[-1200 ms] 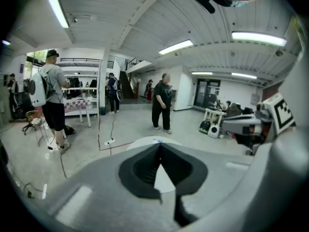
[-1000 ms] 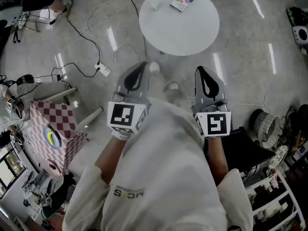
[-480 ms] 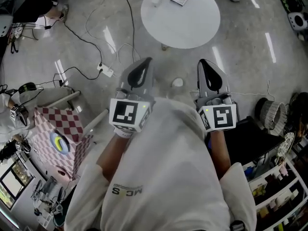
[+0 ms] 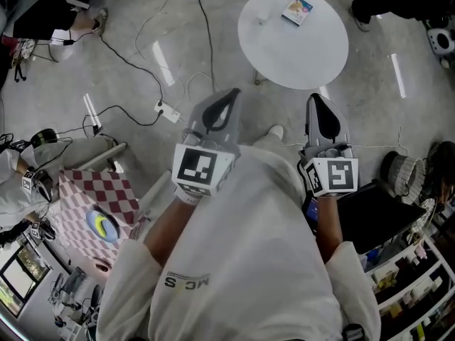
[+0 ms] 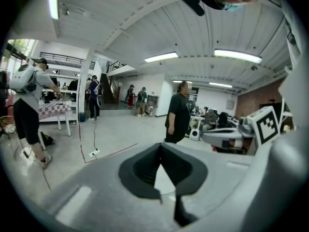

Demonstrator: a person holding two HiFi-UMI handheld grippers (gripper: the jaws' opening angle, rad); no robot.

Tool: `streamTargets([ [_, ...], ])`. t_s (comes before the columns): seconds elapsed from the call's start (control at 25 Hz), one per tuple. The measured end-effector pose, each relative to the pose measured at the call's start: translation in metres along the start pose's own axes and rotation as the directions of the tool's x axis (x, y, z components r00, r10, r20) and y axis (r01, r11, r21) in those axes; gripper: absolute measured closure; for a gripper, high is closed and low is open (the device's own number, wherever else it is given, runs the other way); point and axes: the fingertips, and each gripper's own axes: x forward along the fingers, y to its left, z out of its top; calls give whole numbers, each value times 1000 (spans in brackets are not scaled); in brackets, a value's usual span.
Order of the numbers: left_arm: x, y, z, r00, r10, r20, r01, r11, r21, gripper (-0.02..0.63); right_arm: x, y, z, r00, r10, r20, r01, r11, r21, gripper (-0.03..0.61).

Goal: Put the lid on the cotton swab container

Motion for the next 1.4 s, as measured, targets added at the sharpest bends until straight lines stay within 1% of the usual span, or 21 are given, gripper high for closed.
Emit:
streamTargets([
  [0.16,-2,39,7,1000,-29,3,29,1000,1,614,31,18,7,999,-32,-2,32,999,-5,592],
  [0.28,6,68,8,999,-39,-3,39,999,-2,614,55,25,5,999,-48,-17,48,999,1,592],
  [0.4,22,93,8,999,-52,-15,51,999,-18,614,81,30,2,998,-50,-46,50,999,4,592],
  [0.48,40,104,11,998,-65,-28,64,998,-29,614,100,26,2,997,-46,-60,46,999,-2,592],
  [0.72,105,134,25,992,-106,-70,105,994,-17,614,162,-6,3,995,-60,-84,61,998,9,592],
  [0.88,161,154,26,980,-141,-140,142,990,-4,614,216,-36,-2,990,-50,-133,48,999,-18,592],
  [1.0,205,168,34,972,-159,-175,165,986,16,614,258,-60,-3,986,-33,-161,27,999,-39,592],
  [1.16,252,183,42,967,-155,-201,162,986,22,614,305,-84,-7,982,4,-186,-12,999,-41,592],
  [1.4,300,195,29,950,-162,-267,169,986,1,614,351,-111,-36,959,7,-283,-23,998,-53,592],
])
